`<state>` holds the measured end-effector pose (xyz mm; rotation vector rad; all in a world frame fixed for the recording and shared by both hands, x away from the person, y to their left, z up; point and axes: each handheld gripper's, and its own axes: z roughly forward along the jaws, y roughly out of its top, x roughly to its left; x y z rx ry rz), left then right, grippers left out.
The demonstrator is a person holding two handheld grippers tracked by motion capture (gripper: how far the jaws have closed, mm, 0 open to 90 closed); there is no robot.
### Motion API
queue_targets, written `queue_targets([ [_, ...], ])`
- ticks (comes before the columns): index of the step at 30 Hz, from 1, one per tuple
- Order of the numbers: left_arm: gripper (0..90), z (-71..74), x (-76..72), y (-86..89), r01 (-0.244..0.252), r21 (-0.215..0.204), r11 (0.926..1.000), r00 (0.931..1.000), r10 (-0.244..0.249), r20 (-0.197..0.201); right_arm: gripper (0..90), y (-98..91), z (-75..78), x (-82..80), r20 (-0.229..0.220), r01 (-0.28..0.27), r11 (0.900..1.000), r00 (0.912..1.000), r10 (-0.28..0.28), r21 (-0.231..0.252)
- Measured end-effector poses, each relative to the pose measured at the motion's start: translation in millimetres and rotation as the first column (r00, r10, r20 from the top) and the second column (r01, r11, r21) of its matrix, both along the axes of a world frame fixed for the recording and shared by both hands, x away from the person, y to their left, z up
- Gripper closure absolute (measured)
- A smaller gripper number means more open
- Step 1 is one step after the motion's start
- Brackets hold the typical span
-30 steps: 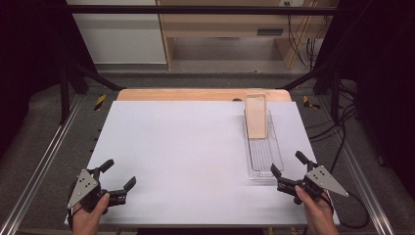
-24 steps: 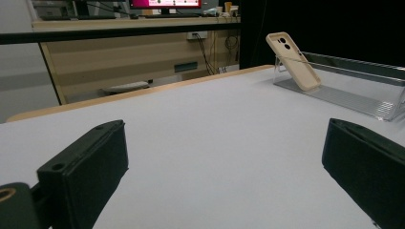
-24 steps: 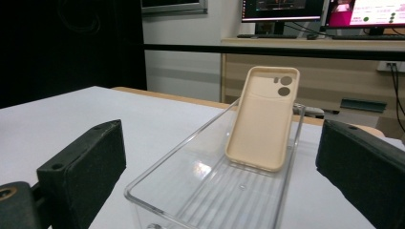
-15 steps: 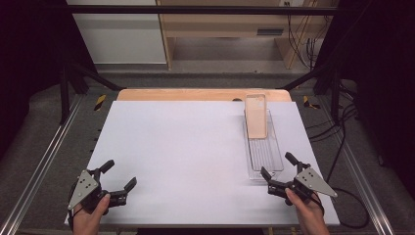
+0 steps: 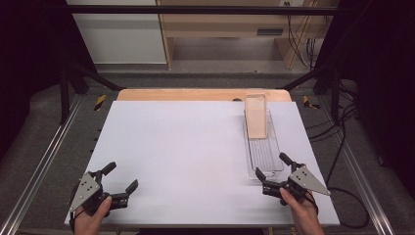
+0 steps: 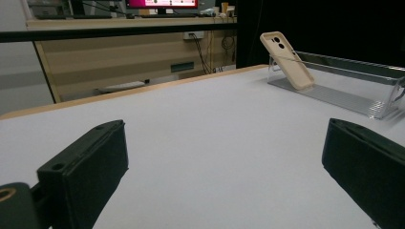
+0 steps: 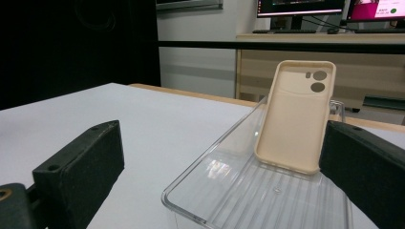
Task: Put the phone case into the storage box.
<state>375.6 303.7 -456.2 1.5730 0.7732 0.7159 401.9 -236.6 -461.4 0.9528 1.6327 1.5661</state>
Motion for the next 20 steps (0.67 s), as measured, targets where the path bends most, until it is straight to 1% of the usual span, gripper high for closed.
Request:
queue_targets([
  [3, 1.4, 1.1, -0.6, 0.5, -0.003, -0.01, 0.9999, 1.0, 0.003, 0.006, 1.9, 2.4, 0.2, 2.6, 0.001, -0.004, 1.0, 1.0, 0.004, 0.003],
  [5, 1.4, 0.8, -0.3, 0.4, -0.003, -0.016, 0.9999, 1.0, 0.003, 0.003, 1.8, 3.6, 0.3, 3.5, -0.002, -0.006, 0.9999, 1.0, 0.006, 0.009],
  [8, 1.5, 0.6, -0.3, -1.5, -0.005, -0.014, 0.9999, 1.0, 0.005, 0.001, 2.1, 5.4, 1.9, 5.8, -0.009, -0.008, 0.9999, 0.9999, 0.008, 0.011],
  [10, 1.5, 0.2, -0.4, -2.7, -0.005, -0.011, 0.9999, 1.0, 0.005, 0.002, 2.8, 6.3, 4.2, 8.1, -0.005, -0.011, 0.9998, 0.9999, 0.011, 0.017],
  [12, 1.6, 0.2, -0.5, -3.7, -0.006, -0.01, 0.9999, 1.0, 0.006, 0.003, 3.0, 6.4, 6.4, 10.2, 0.0, -0.007, 0.9997, 1.0, 0.007, 0.024],
  [17, 1.7, 1.3, -1.6, -4.6, -0.019, -0.018, 0.9997, 0.9997, 0.019, 0.016, 4.3, 6.8, 11.6, 14.7, -0.005, 0.016, 0.9989, 0.9999, -0.016, 0.045],
  [18, 1.7, 1.7, -1.7, -4.4, -0.021, -0.018, 0.9996, 0.9996, 0.021, 0.019, 4.5, 6.8, 11.9, 15.0, -0.008, 0.021, 0.999, 0.9997, -0.021, 0.04],
  [20, 1.7, 2.3, -1.5, -3.9, -0.024, -0.016, 0.9996, 0.9995, 0.025, 0.021, 4.8, 6.4, 11.7, 15.1, -0.029, 0.034, 0.999, 0.999, -0.033, 0.029],
])
